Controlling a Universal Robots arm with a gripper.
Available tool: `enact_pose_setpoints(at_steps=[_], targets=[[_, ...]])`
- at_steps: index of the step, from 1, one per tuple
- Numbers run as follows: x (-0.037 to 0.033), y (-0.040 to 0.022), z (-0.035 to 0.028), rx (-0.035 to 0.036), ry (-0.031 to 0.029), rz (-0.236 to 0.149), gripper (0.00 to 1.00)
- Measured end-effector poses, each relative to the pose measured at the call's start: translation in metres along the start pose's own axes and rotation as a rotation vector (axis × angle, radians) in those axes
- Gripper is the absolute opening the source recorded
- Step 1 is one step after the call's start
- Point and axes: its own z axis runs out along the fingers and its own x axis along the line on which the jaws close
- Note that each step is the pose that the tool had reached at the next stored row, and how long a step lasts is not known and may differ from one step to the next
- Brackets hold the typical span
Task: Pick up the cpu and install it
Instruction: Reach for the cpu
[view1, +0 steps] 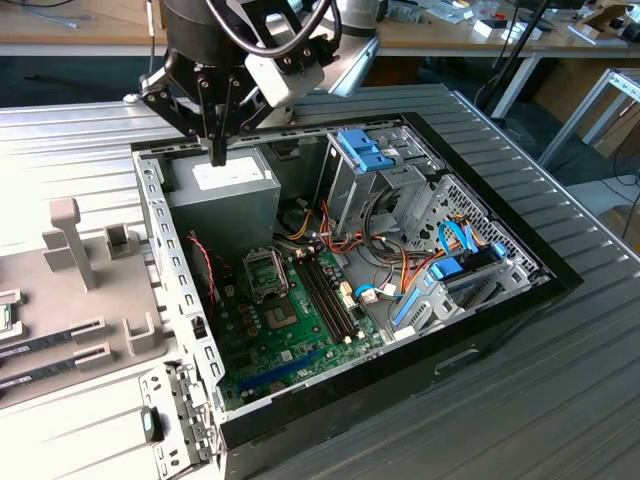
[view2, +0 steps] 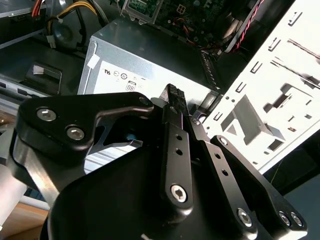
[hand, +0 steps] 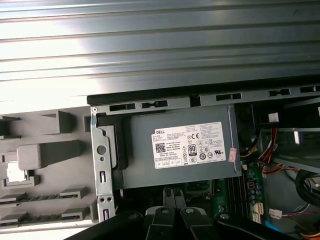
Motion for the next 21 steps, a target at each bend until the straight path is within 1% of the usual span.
enact_pose_setpoints(at_steps=[21], targets=[[0.0092,-0.0007,0.0,0.0,0.0,0.0,0.1]])
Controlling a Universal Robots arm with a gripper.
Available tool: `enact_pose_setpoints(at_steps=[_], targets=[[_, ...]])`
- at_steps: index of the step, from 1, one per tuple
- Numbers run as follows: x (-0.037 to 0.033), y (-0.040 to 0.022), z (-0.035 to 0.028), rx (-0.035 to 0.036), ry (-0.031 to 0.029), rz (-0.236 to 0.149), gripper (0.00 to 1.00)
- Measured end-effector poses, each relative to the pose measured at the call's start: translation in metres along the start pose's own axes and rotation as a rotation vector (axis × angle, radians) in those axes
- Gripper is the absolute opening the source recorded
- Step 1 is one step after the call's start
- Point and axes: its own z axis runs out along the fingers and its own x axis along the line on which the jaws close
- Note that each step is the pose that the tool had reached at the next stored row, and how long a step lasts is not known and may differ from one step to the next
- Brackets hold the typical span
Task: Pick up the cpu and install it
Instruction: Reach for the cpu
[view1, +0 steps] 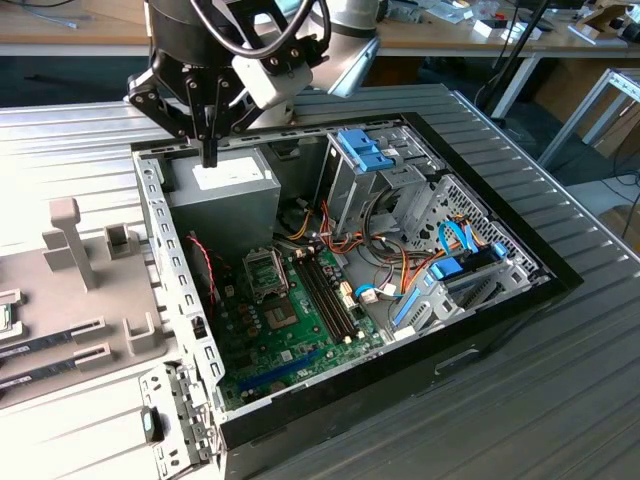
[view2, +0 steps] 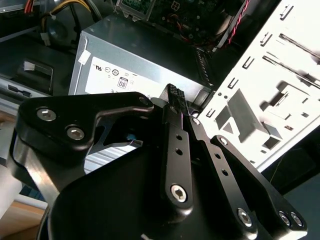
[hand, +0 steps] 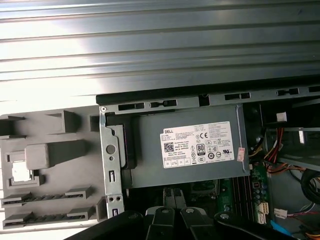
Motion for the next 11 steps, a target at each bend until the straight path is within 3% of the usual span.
enact_pose_setpoints(at_steps=[11], targets=[[0.0041,-0.0003,0.0001,0.0,0.0,0.0,0.1]])
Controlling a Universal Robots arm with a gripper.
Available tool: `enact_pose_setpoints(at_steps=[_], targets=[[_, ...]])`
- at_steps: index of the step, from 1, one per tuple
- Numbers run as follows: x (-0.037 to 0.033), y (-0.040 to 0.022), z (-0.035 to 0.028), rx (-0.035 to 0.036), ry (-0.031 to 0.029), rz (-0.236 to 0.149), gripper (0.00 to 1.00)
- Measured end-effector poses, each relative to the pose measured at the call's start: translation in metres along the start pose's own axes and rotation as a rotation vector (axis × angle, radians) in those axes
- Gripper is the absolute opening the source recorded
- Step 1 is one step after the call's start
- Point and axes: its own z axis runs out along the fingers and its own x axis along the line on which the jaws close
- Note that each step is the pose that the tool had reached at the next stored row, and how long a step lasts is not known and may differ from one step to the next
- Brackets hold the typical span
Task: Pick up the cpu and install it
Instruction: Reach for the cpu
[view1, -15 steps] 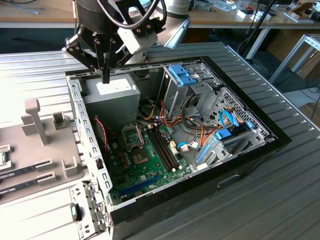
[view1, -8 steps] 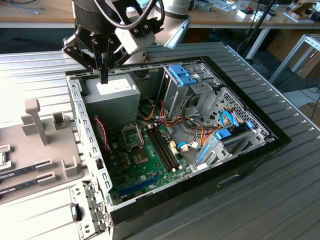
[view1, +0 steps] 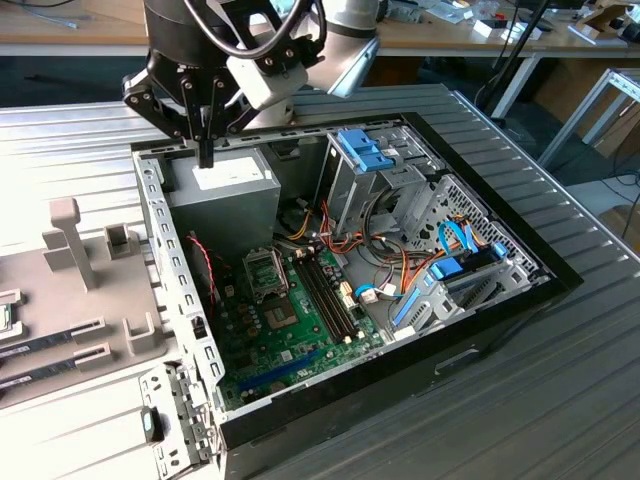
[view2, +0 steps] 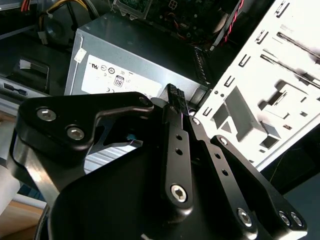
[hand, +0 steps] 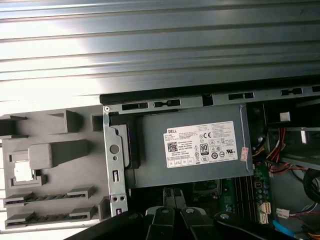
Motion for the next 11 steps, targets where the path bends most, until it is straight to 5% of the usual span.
enact_pose_setpoints(at_steps=[11], targets=[[0.0057,-0.0004,0.0001,0.0,0.0,0.0,0.1]])
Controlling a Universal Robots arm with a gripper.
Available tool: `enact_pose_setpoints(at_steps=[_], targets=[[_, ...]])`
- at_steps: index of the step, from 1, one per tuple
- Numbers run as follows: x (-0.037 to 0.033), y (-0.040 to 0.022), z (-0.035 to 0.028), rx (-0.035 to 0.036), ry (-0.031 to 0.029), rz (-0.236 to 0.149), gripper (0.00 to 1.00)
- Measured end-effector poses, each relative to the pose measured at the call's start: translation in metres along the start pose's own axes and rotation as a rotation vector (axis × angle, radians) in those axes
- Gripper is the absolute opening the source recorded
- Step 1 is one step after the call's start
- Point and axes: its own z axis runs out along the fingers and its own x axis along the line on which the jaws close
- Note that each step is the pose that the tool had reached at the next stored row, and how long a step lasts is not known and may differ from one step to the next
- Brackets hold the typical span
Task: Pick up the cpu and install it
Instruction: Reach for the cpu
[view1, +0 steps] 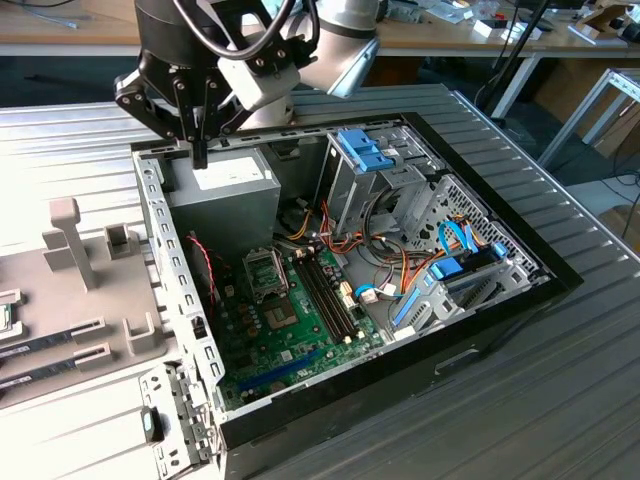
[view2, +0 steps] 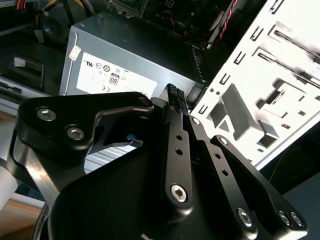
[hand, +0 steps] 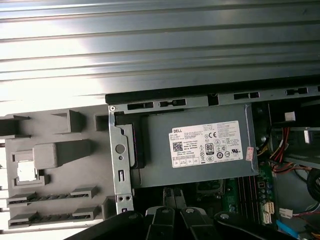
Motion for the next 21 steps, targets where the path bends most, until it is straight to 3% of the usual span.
enact_pose_setpoints(at_steps=[21], targets=[[0.0128,-0.001,0.0001,0.0,0.0,0.0,0.1]])
